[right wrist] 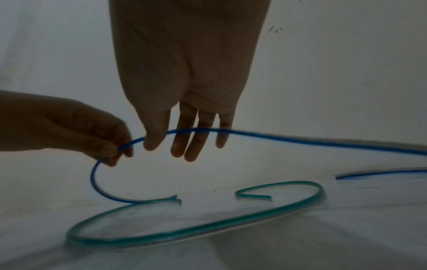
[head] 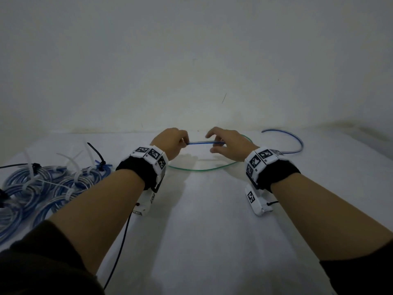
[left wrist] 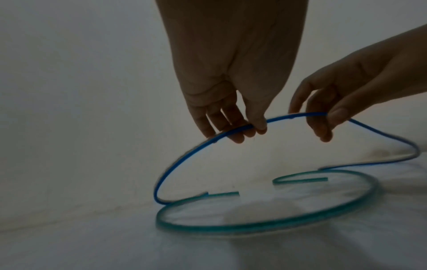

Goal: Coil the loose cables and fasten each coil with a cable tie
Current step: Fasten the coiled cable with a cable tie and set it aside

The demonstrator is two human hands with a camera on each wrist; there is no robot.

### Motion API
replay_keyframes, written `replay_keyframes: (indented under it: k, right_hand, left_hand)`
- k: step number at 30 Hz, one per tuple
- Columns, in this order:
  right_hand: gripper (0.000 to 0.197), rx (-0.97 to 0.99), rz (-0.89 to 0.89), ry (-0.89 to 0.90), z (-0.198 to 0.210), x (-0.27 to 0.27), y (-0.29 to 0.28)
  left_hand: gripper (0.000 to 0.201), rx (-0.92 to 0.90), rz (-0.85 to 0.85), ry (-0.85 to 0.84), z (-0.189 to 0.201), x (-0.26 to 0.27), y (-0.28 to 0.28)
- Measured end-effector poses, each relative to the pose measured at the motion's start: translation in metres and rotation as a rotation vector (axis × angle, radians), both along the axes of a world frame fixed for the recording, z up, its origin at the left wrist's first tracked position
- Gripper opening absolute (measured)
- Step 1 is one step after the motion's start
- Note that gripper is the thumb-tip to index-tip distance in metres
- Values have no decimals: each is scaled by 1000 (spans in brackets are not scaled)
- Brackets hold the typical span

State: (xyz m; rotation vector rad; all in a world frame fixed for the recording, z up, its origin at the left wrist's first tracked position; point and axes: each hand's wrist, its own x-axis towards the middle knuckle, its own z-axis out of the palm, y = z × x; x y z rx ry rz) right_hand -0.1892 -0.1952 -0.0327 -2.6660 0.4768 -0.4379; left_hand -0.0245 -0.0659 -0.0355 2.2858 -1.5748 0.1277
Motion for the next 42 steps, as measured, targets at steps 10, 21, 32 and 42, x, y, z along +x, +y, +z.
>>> replay_keyframes:
  k: [10,21,32,42]
  right_hand:
    - [14,184,-138,-649,28,1,12]
    - [40,-273,-242,-408,34,-4,22]
    - [31,159,-488,-740,50,-5,29]
    - [5,346,-521,-752,50,-12,36]
  left_hand:
    - [22,-30,118,152,17,5,24]
    - [19,-323,-27,416,36,-23,42]
    - [13,-196,-92,718,39,-26,60]
    - [19,-424,-115,958,49,-30,74]
